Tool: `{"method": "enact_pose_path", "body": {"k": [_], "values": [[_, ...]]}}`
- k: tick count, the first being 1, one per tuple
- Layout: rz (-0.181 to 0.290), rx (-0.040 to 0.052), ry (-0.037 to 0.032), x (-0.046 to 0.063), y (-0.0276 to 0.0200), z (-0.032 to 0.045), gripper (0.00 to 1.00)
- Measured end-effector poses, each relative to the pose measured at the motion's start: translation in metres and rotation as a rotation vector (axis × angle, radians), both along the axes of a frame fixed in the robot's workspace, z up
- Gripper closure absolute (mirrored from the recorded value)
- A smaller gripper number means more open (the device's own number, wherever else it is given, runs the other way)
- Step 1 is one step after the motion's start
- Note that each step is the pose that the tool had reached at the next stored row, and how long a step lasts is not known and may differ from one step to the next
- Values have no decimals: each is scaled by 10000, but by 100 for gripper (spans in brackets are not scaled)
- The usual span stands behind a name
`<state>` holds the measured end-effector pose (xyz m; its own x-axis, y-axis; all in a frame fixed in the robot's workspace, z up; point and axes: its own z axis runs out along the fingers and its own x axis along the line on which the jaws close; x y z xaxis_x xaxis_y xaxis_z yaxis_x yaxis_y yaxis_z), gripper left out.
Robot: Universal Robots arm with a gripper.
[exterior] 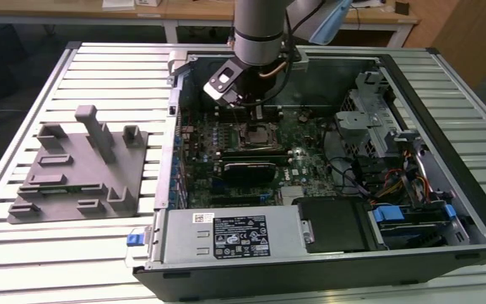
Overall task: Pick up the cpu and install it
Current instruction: 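Close the cpu cover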
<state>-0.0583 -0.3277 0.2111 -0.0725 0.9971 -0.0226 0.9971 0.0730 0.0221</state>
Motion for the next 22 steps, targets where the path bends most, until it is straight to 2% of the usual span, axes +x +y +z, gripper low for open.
{"method": "enact_pose_path", "body": {"k": [7,13,22], "values": [[1,-3,1,-70,0,-47,89],[2,-7,0,-72,0,-112,89],[1,-8,1,-22,1,-128,89]]}}
